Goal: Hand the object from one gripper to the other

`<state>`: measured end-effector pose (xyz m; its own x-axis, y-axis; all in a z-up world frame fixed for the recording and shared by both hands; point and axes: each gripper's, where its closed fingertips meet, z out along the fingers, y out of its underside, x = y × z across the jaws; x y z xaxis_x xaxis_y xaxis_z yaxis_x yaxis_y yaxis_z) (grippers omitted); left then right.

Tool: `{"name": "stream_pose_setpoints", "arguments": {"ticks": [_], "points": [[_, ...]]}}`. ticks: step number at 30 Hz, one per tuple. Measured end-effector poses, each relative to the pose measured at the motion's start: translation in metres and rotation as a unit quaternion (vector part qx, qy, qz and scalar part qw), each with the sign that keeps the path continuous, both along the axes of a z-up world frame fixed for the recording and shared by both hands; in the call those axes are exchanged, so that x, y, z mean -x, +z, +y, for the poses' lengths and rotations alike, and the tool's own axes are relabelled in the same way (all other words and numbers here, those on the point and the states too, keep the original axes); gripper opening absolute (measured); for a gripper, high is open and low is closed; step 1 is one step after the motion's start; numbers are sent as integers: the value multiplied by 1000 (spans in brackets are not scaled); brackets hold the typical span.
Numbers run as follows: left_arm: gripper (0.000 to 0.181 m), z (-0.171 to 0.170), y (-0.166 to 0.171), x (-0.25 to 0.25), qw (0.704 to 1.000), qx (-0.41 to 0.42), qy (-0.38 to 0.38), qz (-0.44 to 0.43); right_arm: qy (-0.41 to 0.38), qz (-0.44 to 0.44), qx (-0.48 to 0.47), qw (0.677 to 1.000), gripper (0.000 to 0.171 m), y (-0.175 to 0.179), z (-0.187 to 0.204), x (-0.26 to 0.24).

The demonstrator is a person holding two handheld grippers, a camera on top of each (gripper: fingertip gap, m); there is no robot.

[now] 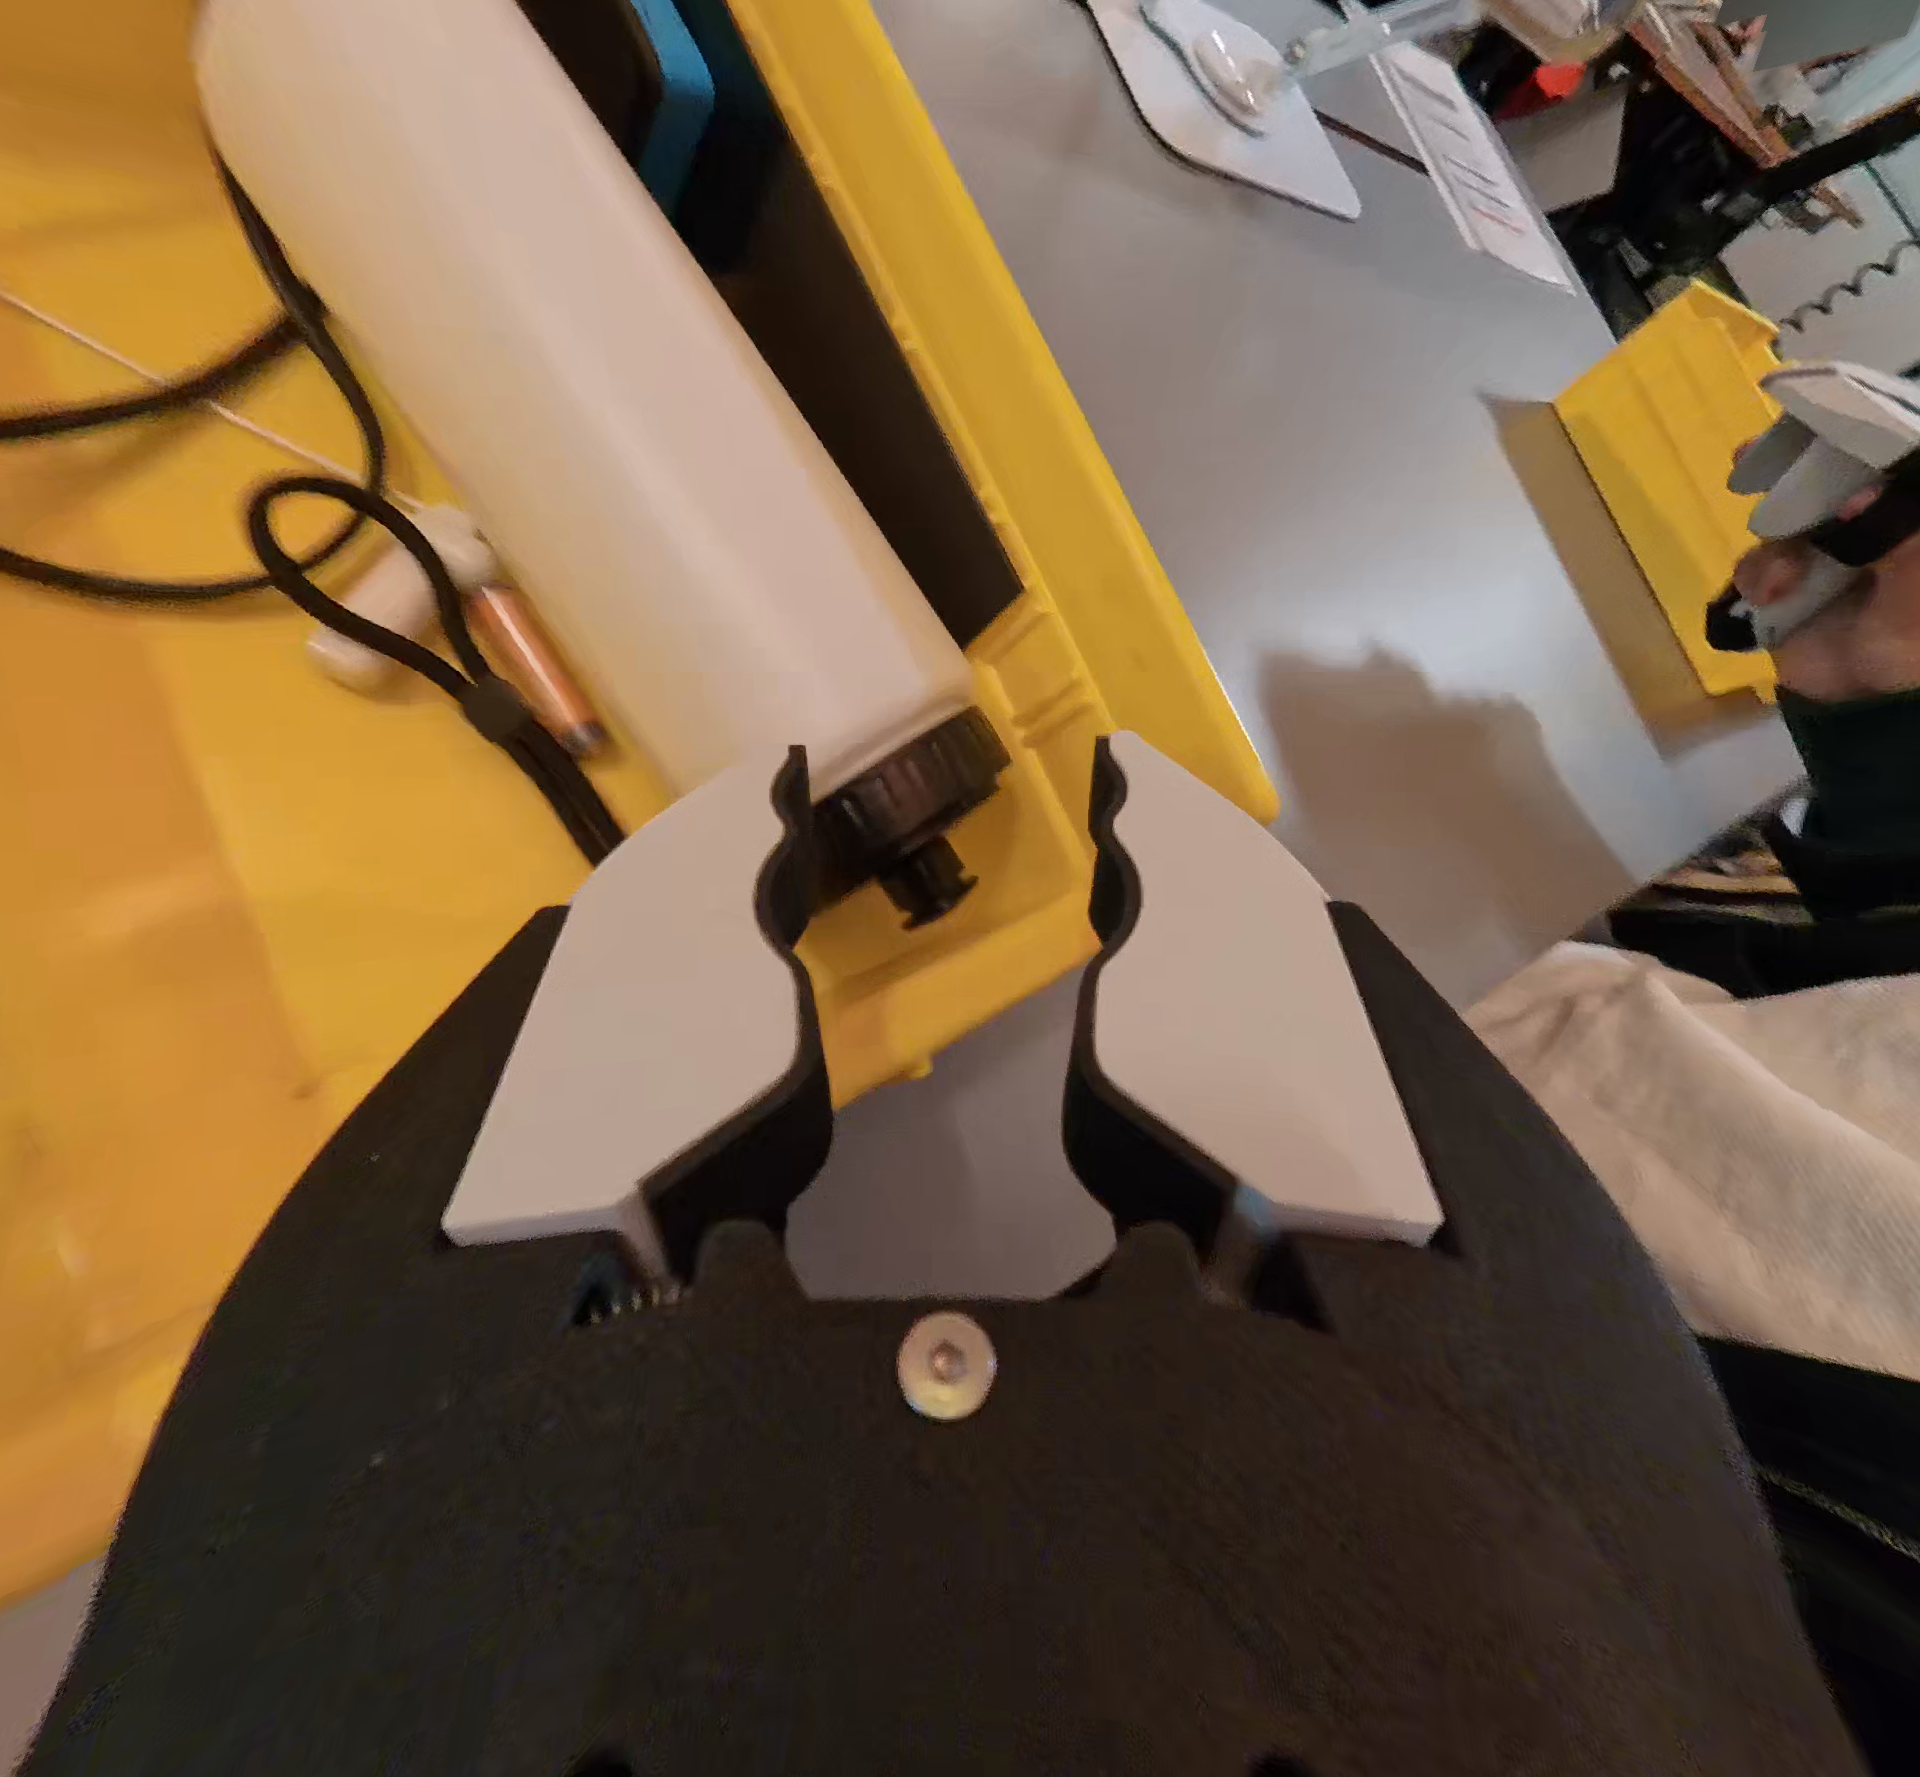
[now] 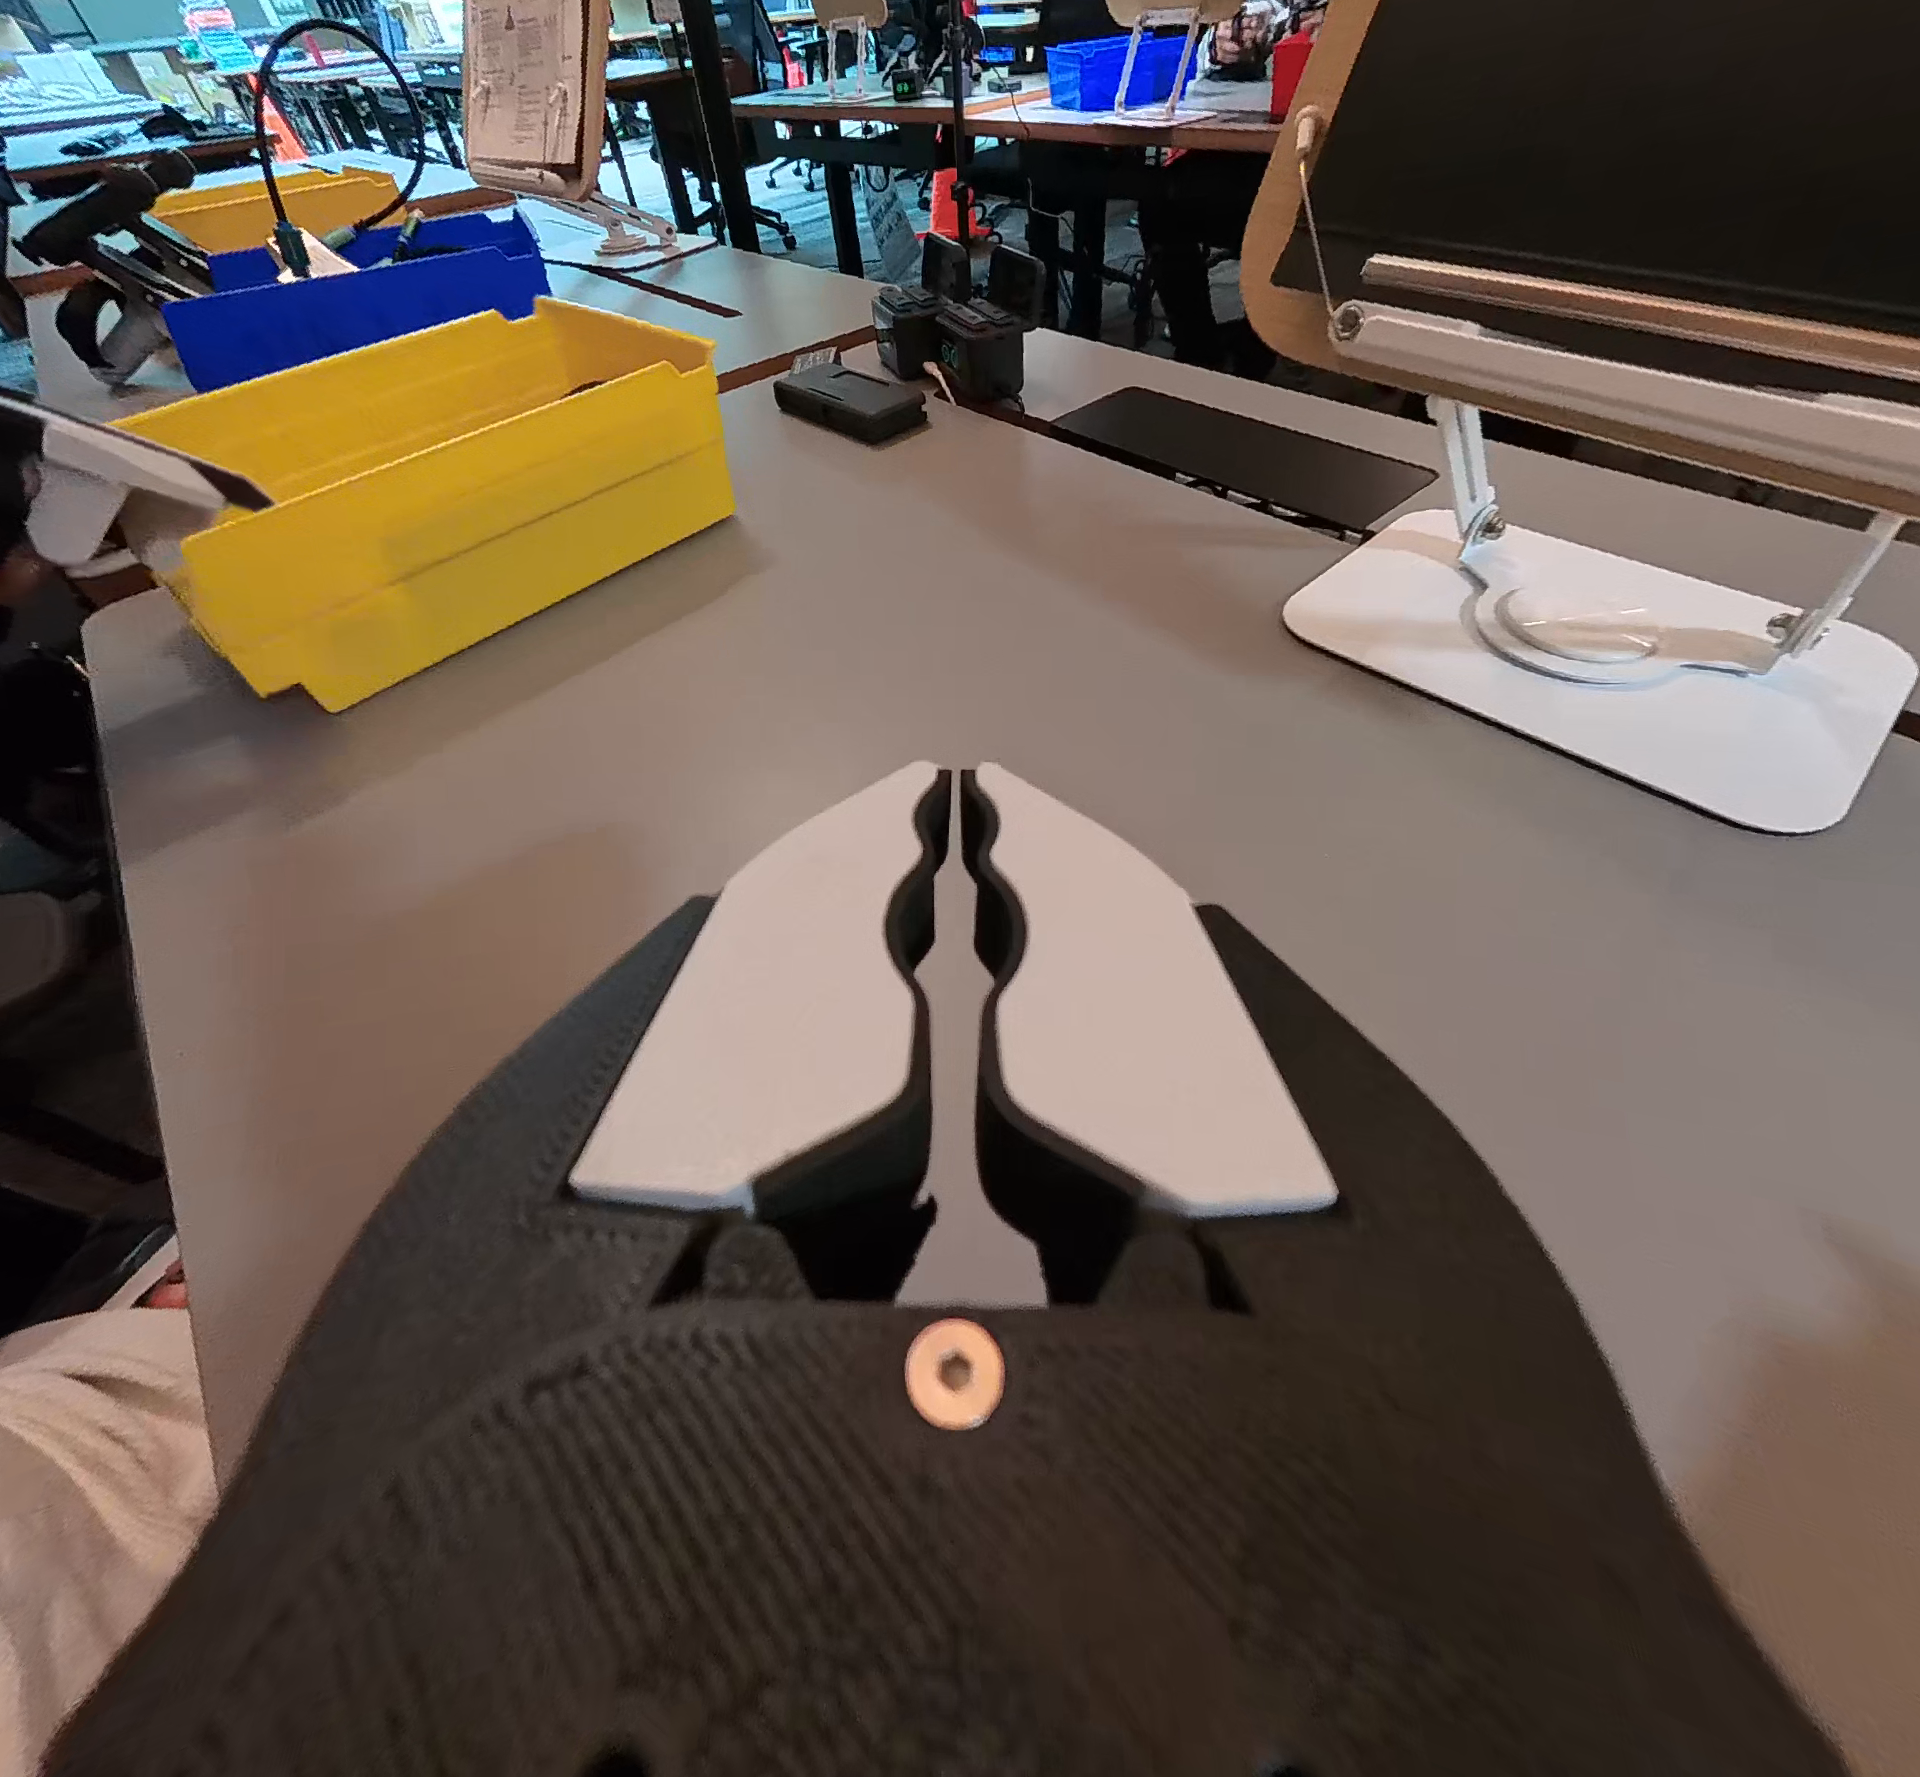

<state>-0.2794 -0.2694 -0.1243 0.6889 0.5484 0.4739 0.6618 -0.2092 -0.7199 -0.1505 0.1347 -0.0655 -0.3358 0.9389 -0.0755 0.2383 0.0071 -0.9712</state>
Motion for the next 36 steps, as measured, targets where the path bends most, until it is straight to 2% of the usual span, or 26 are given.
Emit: {"name": "stream_pose_setpoints", "arguments": {"ticks": [4, 8, 10, 11, 15, 17, 21, 24, 28, 36], "points": [[40, -20, 17, 30, 995, 41, 55, 73, -5, 2, -10, 1000, 2, 0, 8, -5], [32, -45, -3, 59, 968, 218, 68, 103, -6, 10, 8, 1000, 2, 4, 16, -9], [5, -46, -13, 68, 956, 270, 57, 100, -1, 13, 32, 999, 2, 5, 17, -10], [2, -45, -16, 76, 954, 276, 62, 97, 2, 13, 44, 999, 2, 4, 16, -10], [19, -49, -40, 101, 943, 323, 64, 56, 6, 15, 73, 997, 2, 0, 16, -14], [21, -51, -54, 107, 934, 350, 60, 31, 5, 16, 77, 997, 2, -2, 17, -17], [18, -45, -63, 115, 934, 350, 74, 19, -2, 17, 86, 996, 3, -4, 24, -21], [21, -30, -69, 111, 955, 288, 63, -34, -4, 23, 107, 994, 3, -3, 28, -22], [4, -22, -68, 98, 966, 234, 41, -98, -7, 22, 117, 993, 4, -5, 32, -23], [4, -49, -41, 101, 953, 297, 67, -16, -7, 18, 122, 992, 4, -9, 34, -21]]}}
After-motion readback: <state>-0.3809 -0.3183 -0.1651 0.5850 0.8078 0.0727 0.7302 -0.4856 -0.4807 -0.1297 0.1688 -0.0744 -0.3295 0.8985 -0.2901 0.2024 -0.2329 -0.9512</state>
